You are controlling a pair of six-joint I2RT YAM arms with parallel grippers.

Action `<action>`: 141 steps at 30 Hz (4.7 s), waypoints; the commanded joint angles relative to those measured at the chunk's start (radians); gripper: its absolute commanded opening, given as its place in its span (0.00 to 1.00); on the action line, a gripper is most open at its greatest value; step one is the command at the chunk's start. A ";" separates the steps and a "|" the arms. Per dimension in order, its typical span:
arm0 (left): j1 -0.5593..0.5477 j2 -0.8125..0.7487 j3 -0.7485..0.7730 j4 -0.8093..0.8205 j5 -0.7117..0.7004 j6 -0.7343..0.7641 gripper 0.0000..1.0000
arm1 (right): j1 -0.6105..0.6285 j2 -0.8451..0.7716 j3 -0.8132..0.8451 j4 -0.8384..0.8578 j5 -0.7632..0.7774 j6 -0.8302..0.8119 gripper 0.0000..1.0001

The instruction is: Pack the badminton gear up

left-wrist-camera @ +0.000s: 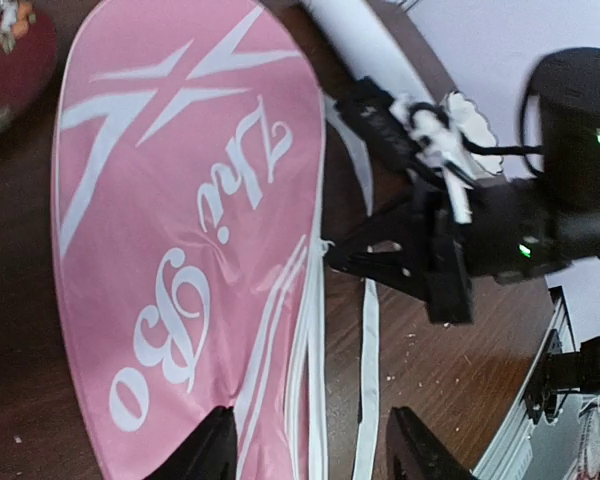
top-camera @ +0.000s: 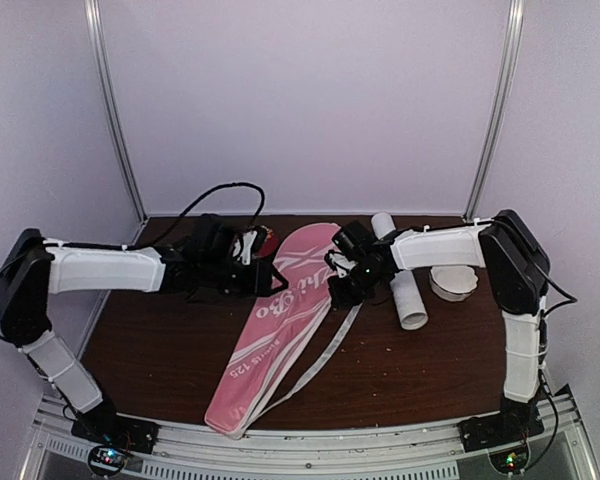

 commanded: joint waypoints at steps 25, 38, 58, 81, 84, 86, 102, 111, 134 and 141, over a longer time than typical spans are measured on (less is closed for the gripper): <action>-0.727 -0.505 -0.543 -0.039 -0.580 0.494 0.57 | -0.159 0.148 0.247 -0.153 -0.080 -0.150 0.00; -0.727 -0.285 -0.485 -0.001 -0.578 0.587 0.49 | -0.147 0.147 0.215 -0.153 -0.102 -0.152 0.00; -0.611 -0.172 -0.454 0.109 -0.565 0.500 0.45 | 0.133 -0.121 -0.171 -0.012 -0.105 -0.056 0.00; -0.631 -0.127 -0.407 0.105 -0.500 0.699 0.49 | 0.108 -0.077 -0.083 -0.062 -0.122 -0.089 0.00; -0.632 -0.160 -0.420 0.081 -0.517 0.744 0.52 | 0.110 -0.117 -0.159 -0.033 -0.132 -0.082 0.00; -0.632 -0.172 -0.430 0.085 -0.527 0.766 0.52 | 0.110 -0.129 -0.202 -0.006 -0.140 -0.078 0.00; -0.567 -0.013 -0.333 0.112 -0.500 0.726 0.41 | 0.259 -0.247 -0.363 0.119 -0.211 0.054 0.00; -0.563 0.014 -0.313 0.093 -0.491 0.707 0.41 | 0.385 -0.324 -0.455 0.261 -0.265 0.233 0.00; -0.562 0.031 -0.299 0.061 -0.529 0.644 0.41 | 0.448 -0.349 -0.634 0.625 -0.467 0.481 0.00; -0.566 0.008 -0.306 0.064 -0.520 0.659 0.44 | 0.443 -0.384 -0.505 0.301 -0.290 0.294 0.07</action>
